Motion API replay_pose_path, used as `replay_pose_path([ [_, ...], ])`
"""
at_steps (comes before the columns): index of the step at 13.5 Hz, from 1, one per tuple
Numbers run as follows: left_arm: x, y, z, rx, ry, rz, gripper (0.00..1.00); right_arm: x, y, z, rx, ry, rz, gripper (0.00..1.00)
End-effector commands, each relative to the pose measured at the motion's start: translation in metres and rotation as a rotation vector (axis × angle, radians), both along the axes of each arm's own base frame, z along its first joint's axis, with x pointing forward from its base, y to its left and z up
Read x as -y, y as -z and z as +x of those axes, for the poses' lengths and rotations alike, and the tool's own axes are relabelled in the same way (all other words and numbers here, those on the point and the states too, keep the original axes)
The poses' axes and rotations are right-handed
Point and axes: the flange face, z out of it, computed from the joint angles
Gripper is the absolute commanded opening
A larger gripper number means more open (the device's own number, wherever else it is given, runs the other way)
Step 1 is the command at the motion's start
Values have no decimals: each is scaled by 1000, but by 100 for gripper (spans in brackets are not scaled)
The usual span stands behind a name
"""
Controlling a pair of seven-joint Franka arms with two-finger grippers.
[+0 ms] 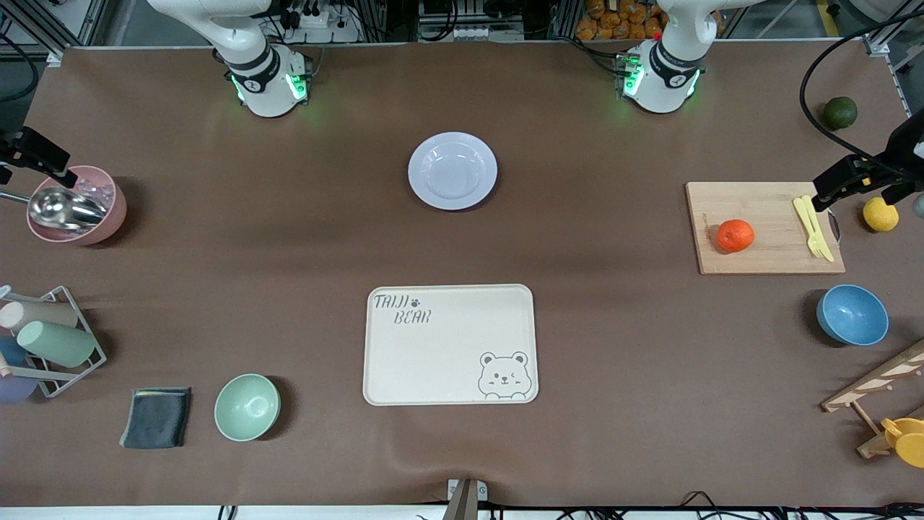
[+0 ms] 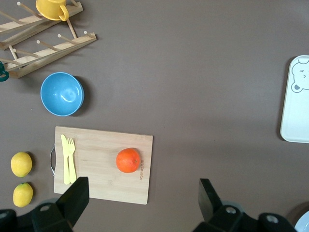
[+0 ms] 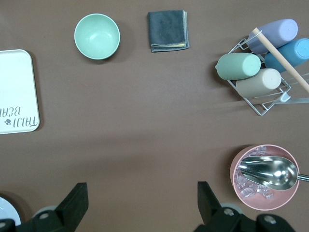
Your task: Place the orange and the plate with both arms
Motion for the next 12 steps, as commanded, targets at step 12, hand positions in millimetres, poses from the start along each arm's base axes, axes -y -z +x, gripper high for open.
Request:
replay_pose_path([
  [12,-38,115,11,-106,-64,2,100,-3,-1,6,2,-13,13,100],
])
